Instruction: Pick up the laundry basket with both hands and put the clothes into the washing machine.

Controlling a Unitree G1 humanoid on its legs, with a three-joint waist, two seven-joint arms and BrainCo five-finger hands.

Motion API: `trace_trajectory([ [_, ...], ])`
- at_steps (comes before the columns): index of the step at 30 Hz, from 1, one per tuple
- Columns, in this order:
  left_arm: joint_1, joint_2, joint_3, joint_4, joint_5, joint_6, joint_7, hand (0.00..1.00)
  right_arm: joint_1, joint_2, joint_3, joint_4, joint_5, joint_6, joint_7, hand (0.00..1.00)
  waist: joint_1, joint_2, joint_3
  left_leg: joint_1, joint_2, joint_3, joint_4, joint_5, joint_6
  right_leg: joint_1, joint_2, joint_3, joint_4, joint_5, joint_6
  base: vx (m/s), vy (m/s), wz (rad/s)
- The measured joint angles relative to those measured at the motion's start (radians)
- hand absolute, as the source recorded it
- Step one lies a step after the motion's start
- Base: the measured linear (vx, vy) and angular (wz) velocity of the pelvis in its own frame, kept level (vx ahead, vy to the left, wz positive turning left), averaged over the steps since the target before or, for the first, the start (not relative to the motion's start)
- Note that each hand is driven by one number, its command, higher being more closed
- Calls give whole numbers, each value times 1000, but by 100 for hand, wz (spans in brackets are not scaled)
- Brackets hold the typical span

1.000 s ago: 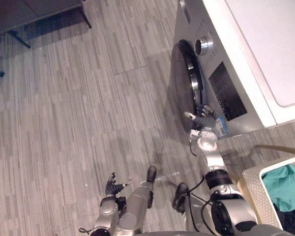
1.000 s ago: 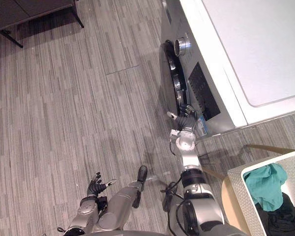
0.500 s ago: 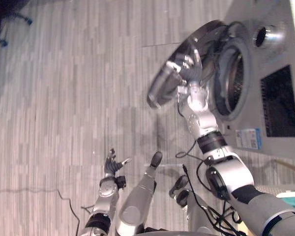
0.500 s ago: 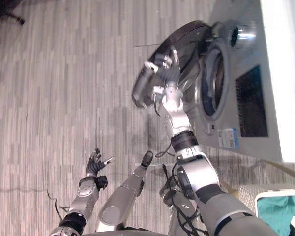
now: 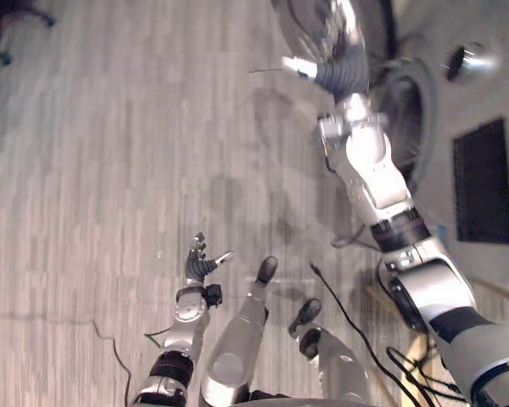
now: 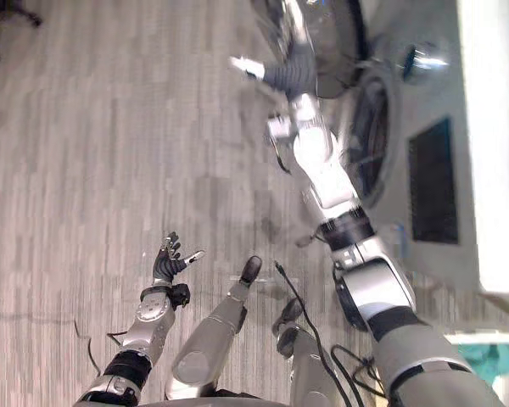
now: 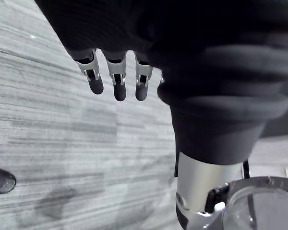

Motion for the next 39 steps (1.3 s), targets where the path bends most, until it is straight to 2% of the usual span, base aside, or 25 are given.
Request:
trace_trajectory([
  [1,-14,4,-2,2,1,5,0,0,75,0,2,-2,-22,0,13,0,-17,0,0,10,10,17,-6,0,0,0,9,25,-10,12,-5,-88,-30,-57],
  [3,-41,9,-13,3,1,6,0,0,190,-1,14,-42,-72,4,36,0,-32,0,0,27,22,40,-23,0,0,1,21,58,-23,20,-9,-100,-51,-54],
  [5,-77,24,-30,9,9,7,0,0,285,12,16,-66,-132,5,72,0,-66,2,3,29,30,42,-32,10,-2,-1,30,68,-33,33,-18,-121,-71,-28],
  [9,-206,76,-33,54,19,11,3,0,440,55,-56,-68,-218,9,94,0,-106,2,8,27,53,72,-72,30,-10,-42,52,110,-34,58,-26,-117,-33,-33],
  [10,-246,102,-27,84,22,17,4,0,460,73,-80,-69,-231,10,99,0,-113,-2,12,23,58,87,-80,31,-9,-59,56,126,-32,64,-27,-119,16,-49],
  [11,-321,158,-19,144,22,29,6,0,478,97,-121,-69,-241,14,101,0,-132,-3,27,19,61,101,-93,38,-8,-79,58,141,-30,75,-27,-121,24,-41],
  [12,-337,172,-17,155,22,31,6,0,482,100,-129,-69,-241,15,101,0,-136,-3,32,19,62,103,-94,38,-8,-82,59,146,-30,78,-26,-153,44,-46],
  [16,-518,378,54,282,22,51,25,0,529,118,-209,-98,-239,17,78,0,-178,-40,62,-22,68,171,-96,43,-1,-154,65,216,-31,115,-13,-117,51,-50],
  [17,-556,417,81,289,22,52,28,0,566,124,-233,-149,-237,15,76,0,-176,-47,66,-39,70,188,-90,43,-1,-172,67,231,-35,127,-9,-87,34,-38],
  [20,-612,464,176,294,33,64,29,0,646,135,-251,-288,-196,-2,76,0,-176,-64,76,-73,80,219,-69,41,1,-197,73,258,-59,158,-2,-52,8,-31],
  [23,-621,470,299,293,53,94,34,0,699,178,-260,-434,-159,-10,77,0,-172,-90,90,-123,106,254,10,-1,3,-198,89,285,-110,199,8,-30,-9,-34],
  [26,-620,442,341,292,79,114,20,0,739,184,-266,-539,-132,-34,78,0,-170,-103,97,-184,133,266,106,-50,5,-209,104,300,-137,223,13,-26,-5,-25],
  [30,-621,428,405,290,80,124,21,0,783,185,-269,-603,-110,-49,81,0,-169,-108,100,-230,157,271,176,-82,5,-223,118,303,-141,230,21,3,-10,-15],
  [34,-617,427,448,252,81,125,25,0,817,193,-270,-650,-90,-51,81,0,-144,-108,100,-243,177,286,216,-88,4,-222,129,299,-133,229,22,36,-41,-2],
  [39,-559,394,452,191,81,122,27,0,821,195,-279,-692,-89,-54,75,0,-144,-108,99,-219,183,295,239,-100,8,-203,130,290,-93,206,32,23,-24,3],
])
